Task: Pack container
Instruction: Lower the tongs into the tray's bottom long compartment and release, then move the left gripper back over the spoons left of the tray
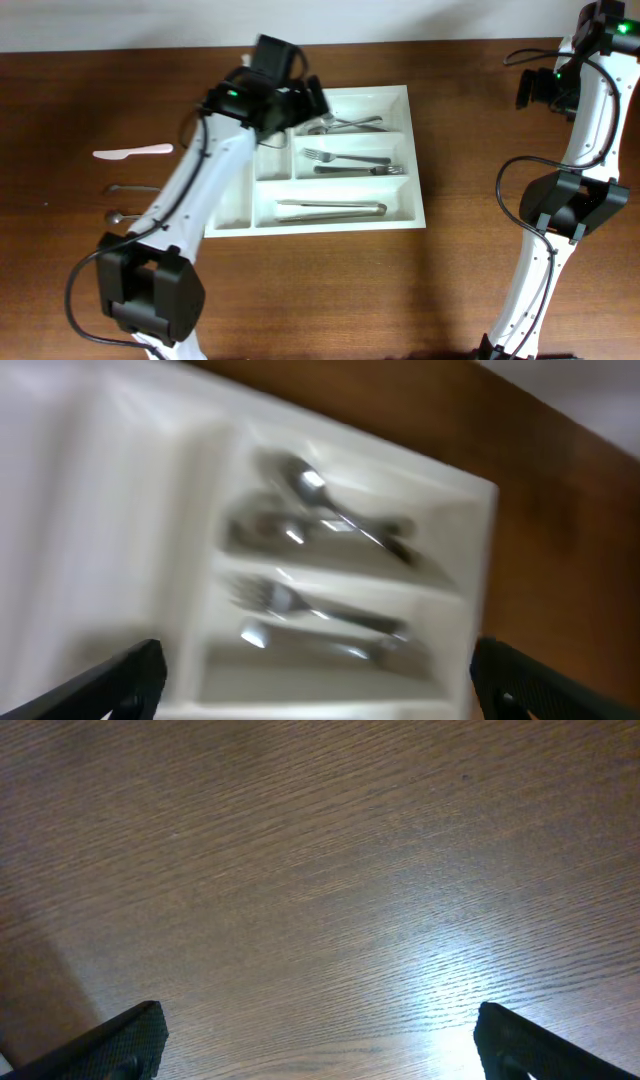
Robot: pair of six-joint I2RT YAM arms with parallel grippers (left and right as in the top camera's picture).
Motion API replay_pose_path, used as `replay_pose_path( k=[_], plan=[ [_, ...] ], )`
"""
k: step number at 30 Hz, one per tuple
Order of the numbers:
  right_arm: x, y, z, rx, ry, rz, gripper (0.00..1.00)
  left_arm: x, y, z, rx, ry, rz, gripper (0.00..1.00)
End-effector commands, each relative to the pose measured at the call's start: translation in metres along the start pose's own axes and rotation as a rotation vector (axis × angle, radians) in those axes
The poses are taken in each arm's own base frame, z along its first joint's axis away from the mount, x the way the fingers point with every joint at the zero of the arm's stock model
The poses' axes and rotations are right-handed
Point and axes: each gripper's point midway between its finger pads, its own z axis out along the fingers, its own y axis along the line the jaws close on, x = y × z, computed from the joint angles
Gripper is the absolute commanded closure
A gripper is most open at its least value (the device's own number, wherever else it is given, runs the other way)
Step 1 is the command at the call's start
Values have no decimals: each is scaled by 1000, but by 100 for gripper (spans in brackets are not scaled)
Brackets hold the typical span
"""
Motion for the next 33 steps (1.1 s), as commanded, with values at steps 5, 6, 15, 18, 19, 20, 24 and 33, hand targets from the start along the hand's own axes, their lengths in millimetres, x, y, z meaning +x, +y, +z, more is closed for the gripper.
replay_pose_path(
  k=[5, 6, 15, 18, 19, 20, 24, 33],
  plan=[
    [-1, -1, -9, -8, -18, -3, 1, -84, 131, -42, -196, -115, 170, 1],
    [-1, -1, -9, -8, -18, -3, 1, -85, 149, -46, -222, -97, 162, 1],
    [-1, -1, -9, -8, -18, -3, 1, -56, 238, -79, -177, 83, -223, 1],
    [-1, -1, -9, -8, -18, -3, 1, -39, 219, -85, -17, 178, -304, 1],
    [-1, -1, -9, -8, -18, -3, 1, -36, 218, -85, -11, 190, -312, 1],
    [-1, -1, -9, -8, -18, -3, 1, -36, 219, -85, -12, 192, -312, 1],
    [-1, -1, -9, -8, -18, -3, 1, -31, 228, -86, -81, 201, -413, 1],
    [-1, -1, -9, -8, -18, -3, 1, 17, 292, -112, -635, 70, -1273, 1]
  ],
)
